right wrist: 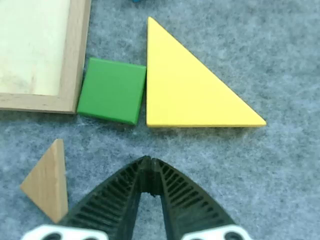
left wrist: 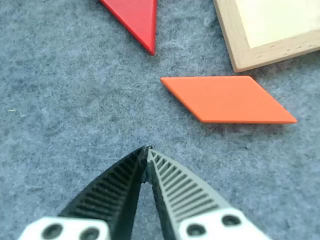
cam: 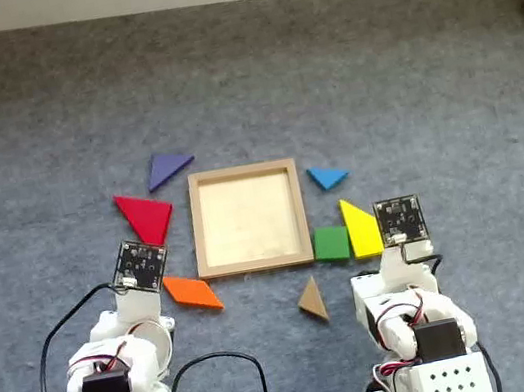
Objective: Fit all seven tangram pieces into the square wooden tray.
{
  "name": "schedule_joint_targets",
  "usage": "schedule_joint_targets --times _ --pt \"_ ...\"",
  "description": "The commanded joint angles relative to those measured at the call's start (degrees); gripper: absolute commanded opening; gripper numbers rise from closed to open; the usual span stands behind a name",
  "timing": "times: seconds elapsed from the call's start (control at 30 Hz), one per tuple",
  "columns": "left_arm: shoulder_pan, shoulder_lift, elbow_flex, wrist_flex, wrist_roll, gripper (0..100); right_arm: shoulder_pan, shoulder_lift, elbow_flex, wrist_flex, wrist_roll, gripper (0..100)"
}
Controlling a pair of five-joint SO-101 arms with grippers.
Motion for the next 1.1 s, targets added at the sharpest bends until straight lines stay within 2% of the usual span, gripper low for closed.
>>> schedule_joint_targets --times 0.0,0.1,0.2,0.23,0.3,0.37,0.4,0.57,0.77,1.07 --pt "-0.57 -1.45 1.1 0.44 0.35 1 1.1 -0.57 6.29 1.98 -0.35 0.5" --pt "-0.48 -1.45 1.1 0.44 0.35 1 4.62 -0.57 5.85 1.8 -0.35 0.5" --pt "-0.48 -1.45 1.1 0.44 0.35 1 9.71 -0.57 2.07 -3.56 -0.09 0.9" --pt "-0.48 -1.45 1.1 0.44 0.35 1 11.03 -0.57 0.75 -5.32 1.41 1.0" --pt "-0.48 -1.45 1.1 0.44 0.35 1 12.7 -0.48 -1.63 -7.52 9.49 1.0" --pt "-0.48 -1.45 1.1 0.44 0.35 1 12.88 -0.13 -3.65 -7.69 15.91 1.0" --pt "-0.48 -1.45 1.1 0.44 0.35 1 12.79 -0.04 -5.05 -7.78 16.79 1.0" --pt "-0.48 -1.45 1.1 0.44 0.35 1 11.03 2.15 -16.04 -5.67 16.26 5.5" --pt "-0.48 -1.45 1.1 0.44 0.35 1 6.55 20.7 -31.08 -3.03 16.26 9.8" --pt "-0.48 -1.45 1.1 0.44 0.35 1 4.97 55.96 -52.09 2.07 16.7 30.8"
